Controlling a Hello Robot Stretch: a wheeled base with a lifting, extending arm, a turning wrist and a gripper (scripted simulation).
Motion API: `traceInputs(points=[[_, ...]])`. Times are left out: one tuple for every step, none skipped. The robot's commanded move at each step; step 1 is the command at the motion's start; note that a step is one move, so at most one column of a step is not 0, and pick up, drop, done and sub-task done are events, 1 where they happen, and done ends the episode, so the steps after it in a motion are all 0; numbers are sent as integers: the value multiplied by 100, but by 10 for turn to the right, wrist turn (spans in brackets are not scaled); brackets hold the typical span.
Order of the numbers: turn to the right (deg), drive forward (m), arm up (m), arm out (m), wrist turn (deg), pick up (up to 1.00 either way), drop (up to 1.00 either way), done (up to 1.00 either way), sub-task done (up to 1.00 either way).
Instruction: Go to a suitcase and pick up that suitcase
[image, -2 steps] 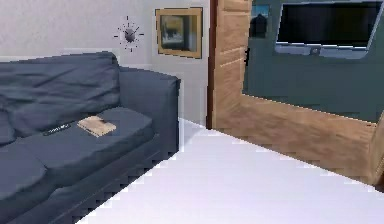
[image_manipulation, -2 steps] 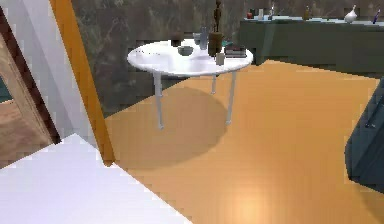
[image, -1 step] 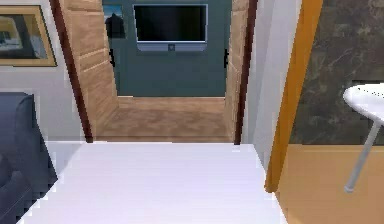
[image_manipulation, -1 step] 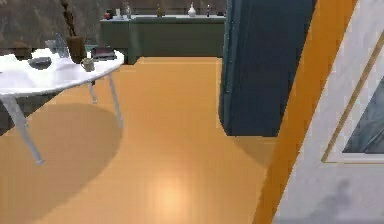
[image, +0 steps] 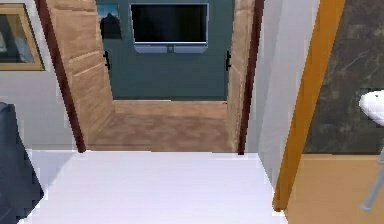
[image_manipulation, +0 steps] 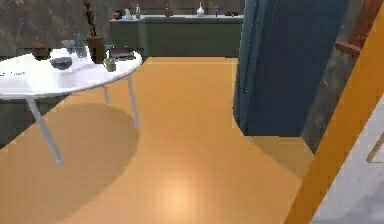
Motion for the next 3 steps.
traceInputs(points=[[-450, 0, 0, 0, 0, 0, 0, 0, 0], [-90, 0, 0, 0, 0, 0, 0, 0, 0], [0, 25, 0, 0, 0, 0, 0, 0, 0]])
